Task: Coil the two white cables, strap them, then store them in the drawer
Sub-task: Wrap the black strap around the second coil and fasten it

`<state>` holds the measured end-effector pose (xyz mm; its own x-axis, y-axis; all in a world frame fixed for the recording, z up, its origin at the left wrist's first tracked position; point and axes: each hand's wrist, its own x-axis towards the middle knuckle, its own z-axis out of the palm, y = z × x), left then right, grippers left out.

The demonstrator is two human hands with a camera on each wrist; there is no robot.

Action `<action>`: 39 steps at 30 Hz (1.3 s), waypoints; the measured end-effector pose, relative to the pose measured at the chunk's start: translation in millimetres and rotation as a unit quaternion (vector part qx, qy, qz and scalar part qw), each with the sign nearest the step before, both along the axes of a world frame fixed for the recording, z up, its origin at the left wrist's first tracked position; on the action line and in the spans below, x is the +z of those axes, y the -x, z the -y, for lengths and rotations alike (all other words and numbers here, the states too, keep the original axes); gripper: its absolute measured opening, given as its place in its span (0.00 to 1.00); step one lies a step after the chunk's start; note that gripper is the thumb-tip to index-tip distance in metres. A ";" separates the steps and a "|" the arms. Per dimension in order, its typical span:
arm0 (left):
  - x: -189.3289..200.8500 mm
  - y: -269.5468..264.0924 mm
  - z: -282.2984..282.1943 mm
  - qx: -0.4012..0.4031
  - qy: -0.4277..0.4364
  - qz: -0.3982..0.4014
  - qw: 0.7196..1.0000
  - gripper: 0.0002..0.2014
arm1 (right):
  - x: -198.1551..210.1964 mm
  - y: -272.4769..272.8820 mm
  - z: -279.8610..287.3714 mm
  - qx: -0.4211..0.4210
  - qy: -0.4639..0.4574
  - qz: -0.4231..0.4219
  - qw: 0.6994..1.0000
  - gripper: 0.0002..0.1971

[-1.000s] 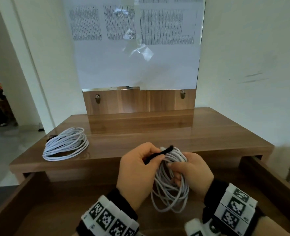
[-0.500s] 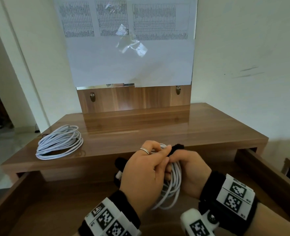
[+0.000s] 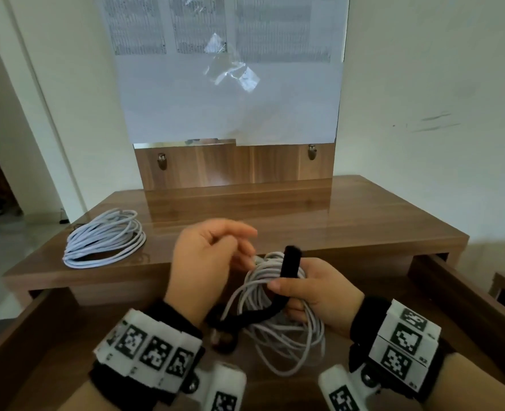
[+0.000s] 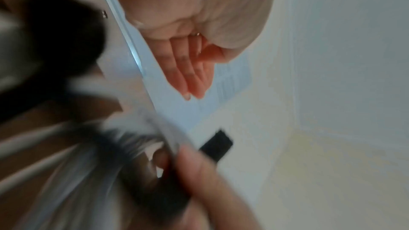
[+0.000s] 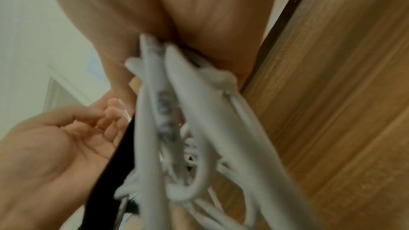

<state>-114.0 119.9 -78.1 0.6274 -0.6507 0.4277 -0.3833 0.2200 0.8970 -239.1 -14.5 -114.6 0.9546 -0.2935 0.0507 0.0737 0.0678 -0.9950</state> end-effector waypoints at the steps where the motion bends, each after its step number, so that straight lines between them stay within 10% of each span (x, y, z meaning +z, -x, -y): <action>1: 4.0 -8.9 -3.3 -0.004 0.000 -0.004 1.000 0.16 | -0.2 0.4 -1.2 0.019 0.028 -0.018 0.999 0.03; 7: -15.0 -24.7 -6.9 -0.276 -0.323 0.095 0.900 0.37 | 0.5 3.3 -6.9 0.108 0.076 -0.057 0.990 0.10; 15: -21.5 -17.1 -0.5 -0.237 -0.263 0.090 0.931 0.15 | 6.5 6.4 -8.8 0.135 -0.003 -0.014 0.991 0.09; 21: -34.1 -18.8 -2.2 -0.420 -0.196 -0.191 0.865 0.31 | 12.9 11.0 -6.5 0.154 0.013 -0.029 0.988 0.02; 25: -38.5 -25.2 -1.0 -0.386 -0.169 -0.363 0.831 0.29 | 16.9 13.6 -4.2 0.172 0.021 -0.025 0.984 0.10; 30: -37.6 -15.2 1.4 -0.354 -0.254 -0.319 0.842 0.23 | 17.4 15.4 -10.2 0.169 0.130 -0.067 0.975 0.07; 39: -45.0 -15.6 2.3 -0.418 -0.216 -0.388 0.792 0.41 | 18.3 16.0 -7.0 0.146 0.126 -0.063 0.979 0.07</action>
<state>-98.4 117.6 -123.1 -0.1353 -0.9584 -0.2511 0.4388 -0.2852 0.8521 -255.1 -7.6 -96.3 0.9993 -0.0002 -0.0379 -0.0374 -0.1803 -0.9829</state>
